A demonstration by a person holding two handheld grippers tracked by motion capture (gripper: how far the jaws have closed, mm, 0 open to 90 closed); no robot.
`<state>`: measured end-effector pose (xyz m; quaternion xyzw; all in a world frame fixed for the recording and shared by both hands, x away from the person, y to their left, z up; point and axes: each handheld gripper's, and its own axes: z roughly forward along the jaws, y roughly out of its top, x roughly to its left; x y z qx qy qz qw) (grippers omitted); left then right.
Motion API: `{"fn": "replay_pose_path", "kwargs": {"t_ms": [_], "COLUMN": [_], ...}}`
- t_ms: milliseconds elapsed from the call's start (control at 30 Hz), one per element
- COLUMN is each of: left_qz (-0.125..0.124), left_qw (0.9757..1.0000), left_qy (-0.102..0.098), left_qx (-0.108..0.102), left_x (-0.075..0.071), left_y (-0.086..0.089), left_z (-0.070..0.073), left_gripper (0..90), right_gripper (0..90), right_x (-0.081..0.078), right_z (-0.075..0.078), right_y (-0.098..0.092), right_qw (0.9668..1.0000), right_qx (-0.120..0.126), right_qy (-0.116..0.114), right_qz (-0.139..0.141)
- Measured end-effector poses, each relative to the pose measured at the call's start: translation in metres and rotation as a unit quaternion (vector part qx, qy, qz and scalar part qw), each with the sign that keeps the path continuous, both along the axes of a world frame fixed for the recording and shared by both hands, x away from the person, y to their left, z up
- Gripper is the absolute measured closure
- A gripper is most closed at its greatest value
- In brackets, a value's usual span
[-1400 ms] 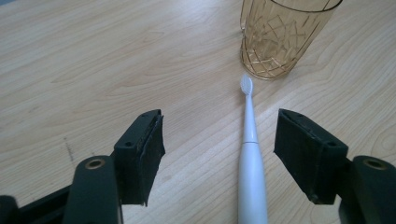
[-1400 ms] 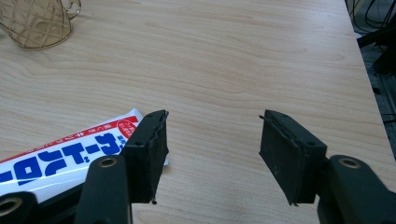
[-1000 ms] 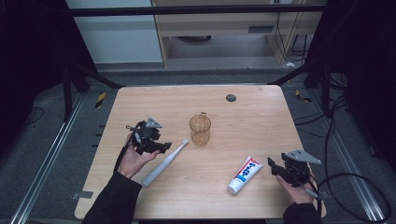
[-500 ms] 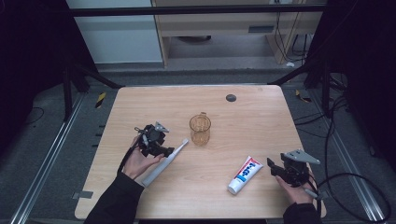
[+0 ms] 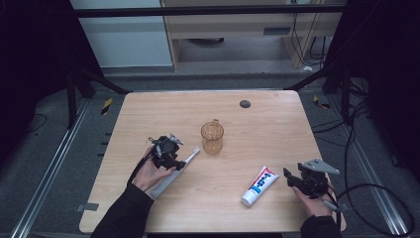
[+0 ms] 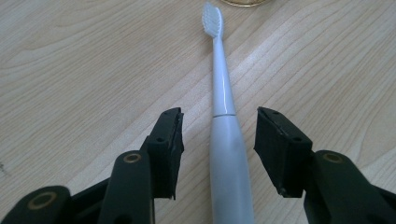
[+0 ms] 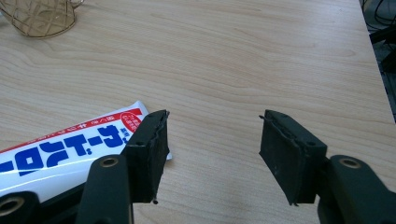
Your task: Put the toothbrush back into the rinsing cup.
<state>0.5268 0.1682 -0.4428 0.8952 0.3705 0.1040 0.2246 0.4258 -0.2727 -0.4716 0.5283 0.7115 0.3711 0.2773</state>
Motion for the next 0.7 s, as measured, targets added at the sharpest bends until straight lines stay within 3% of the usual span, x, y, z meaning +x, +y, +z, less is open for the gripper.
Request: {"fn": "replay_pose_path", "kwargs": {"t_ms": [700], "left_qz": [-0.002], "left_qw": [0.9995], "left_qy": [0.027], "left_qx": [0.016], "left_x": [0.004], "left_y": [-0.007], "left_z": [-0.013], "left_gripper": [56.1], "right_gripper": [41.9], "right_x": [0.001], "right_z": [-0.001], "right_y": [0.000], "right_qw": [1.0000], "right_qx": [-0.005], "right_qy": [0.003], "right_qz": [0.002]}}
